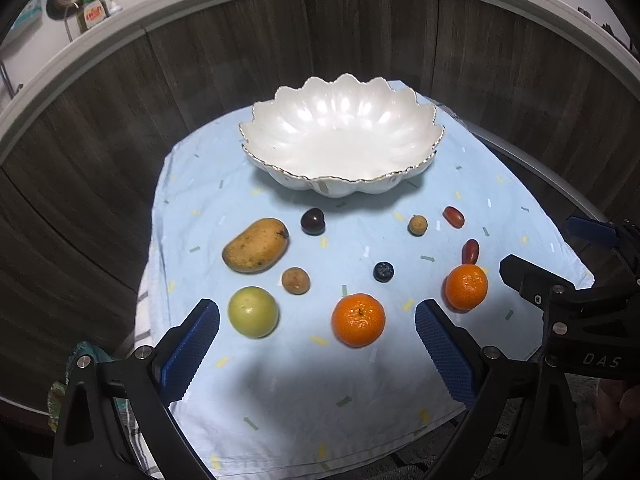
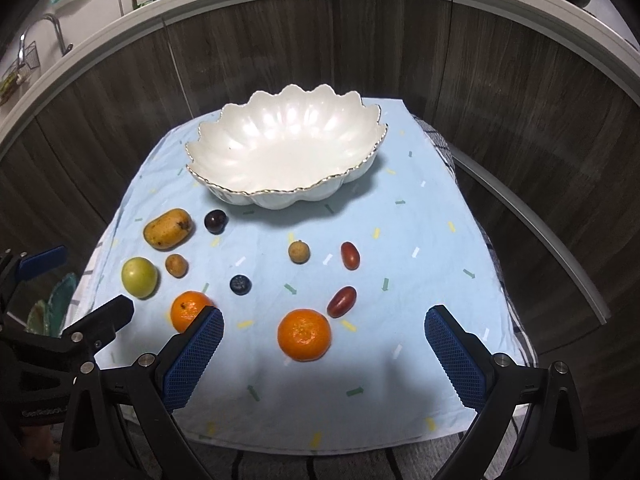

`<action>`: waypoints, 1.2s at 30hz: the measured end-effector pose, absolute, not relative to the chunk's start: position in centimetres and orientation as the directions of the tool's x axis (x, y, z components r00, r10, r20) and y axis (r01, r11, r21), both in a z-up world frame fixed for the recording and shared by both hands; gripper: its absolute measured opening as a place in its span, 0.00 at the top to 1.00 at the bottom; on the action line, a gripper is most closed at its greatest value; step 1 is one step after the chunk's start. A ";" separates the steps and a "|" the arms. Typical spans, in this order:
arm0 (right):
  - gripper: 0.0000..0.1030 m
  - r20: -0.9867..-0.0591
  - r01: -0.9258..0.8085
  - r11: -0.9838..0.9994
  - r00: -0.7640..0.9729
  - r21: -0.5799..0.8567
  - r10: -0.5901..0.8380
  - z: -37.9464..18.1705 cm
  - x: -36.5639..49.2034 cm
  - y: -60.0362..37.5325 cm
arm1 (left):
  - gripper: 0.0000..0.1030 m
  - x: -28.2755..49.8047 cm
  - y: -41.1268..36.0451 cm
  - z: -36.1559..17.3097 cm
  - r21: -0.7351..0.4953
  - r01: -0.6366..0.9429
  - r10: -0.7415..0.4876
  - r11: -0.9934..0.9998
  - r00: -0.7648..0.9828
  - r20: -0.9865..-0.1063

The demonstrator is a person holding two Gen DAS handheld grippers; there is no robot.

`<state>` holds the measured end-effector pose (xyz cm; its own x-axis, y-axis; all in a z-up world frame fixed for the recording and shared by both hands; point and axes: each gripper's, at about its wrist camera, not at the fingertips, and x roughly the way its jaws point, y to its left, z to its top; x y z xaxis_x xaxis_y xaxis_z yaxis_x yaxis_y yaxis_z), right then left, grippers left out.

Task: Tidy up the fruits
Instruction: 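Move the left tool to the large mandarin while the right tool approaches the small mandarin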

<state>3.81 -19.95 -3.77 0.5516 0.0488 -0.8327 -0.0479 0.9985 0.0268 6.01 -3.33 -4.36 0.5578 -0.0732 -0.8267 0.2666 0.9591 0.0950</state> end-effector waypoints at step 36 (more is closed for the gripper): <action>0.13 -0.904 -0.105 0.994 0.426 -0.009 0.037 -10.5 6.2 -19.1 | 0.24 9.2 -5.2 -12.7 0.072 0.383 -0.099 0.921 0.409 -0.907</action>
